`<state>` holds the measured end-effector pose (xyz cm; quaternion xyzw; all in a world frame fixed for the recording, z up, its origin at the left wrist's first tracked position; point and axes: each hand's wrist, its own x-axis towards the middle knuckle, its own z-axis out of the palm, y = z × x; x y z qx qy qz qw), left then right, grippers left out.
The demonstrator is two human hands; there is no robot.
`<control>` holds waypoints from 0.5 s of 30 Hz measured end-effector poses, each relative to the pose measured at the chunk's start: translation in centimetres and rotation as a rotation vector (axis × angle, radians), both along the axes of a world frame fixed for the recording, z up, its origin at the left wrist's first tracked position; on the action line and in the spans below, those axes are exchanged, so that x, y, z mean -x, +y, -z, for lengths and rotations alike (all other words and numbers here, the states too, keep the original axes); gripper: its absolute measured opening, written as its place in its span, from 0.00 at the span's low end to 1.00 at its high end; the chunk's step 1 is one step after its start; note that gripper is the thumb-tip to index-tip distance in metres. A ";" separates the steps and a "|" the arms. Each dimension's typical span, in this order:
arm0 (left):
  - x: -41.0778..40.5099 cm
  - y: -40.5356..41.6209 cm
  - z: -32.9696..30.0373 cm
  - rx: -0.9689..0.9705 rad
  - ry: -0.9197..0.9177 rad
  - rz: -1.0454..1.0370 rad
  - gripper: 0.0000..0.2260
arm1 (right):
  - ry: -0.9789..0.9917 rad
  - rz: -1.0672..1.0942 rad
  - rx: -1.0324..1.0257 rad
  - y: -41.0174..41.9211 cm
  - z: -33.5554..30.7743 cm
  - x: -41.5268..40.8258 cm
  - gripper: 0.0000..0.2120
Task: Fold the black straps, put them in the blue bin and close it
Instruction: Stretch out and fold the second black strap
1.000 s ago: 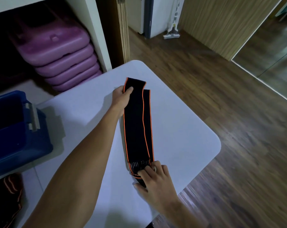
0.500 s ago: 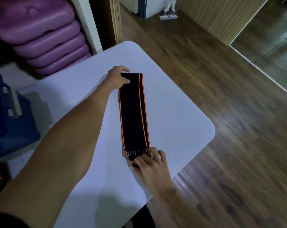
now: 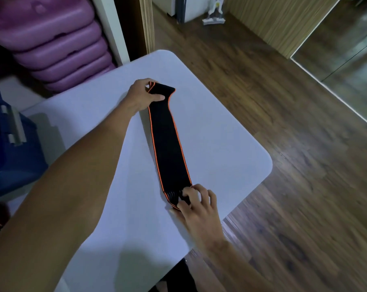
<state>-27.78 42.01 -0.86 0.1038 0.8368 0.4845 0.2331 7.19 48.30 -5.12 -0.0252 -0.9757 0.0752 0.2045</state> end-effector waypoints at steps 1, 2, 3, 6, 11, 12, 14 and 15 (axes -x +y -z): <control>-0.2 -0.9 0.1 0.020 0.025 -0.047 0.18 | -0.004 0.009 0.002 0.3 0.0 -0.1 0.11; -0.6 -2.0 0.0 0.053 0.059 -0.100 0.16 | -0.016 0.023 -0.008 0.7 -0.1 -0.3 0.11; -1.1 -3.1 0.0 0.086 0.101 -0.157 0.15 | -0.039 0.040 -0.028 1.1 -0.1 -0.3 0.09; -3.8 -7.3 -0.5 0.156 0.176 -0.348 0.14 | -0.137 0.091 -0.125 2.7 -0.2 -0.5 0.07; -11.2 -15.0 -0.2 0.184 0.268 -0.578 0.13 | -0.205 0.081 -0.137 5.9 -1.4 1.1 0.15; -13.1 -16.7 0.2 0.177 0.259 -0.606 0.13 | -0.219 0.053 -0.131 6.4 -1.7 1.6 0.15; -16.9 -19.9 1.2 0.155 0.223 -0.666 0.14 | -0.266 -0.002 -0.115 7.2 -2.4 3.0 0.17; -18.7 -21.4 1.8 0.130 0.208 -0.696 0.14 | -0.293 -0.025 -0.110 7.4 -2.8 3.9 0.18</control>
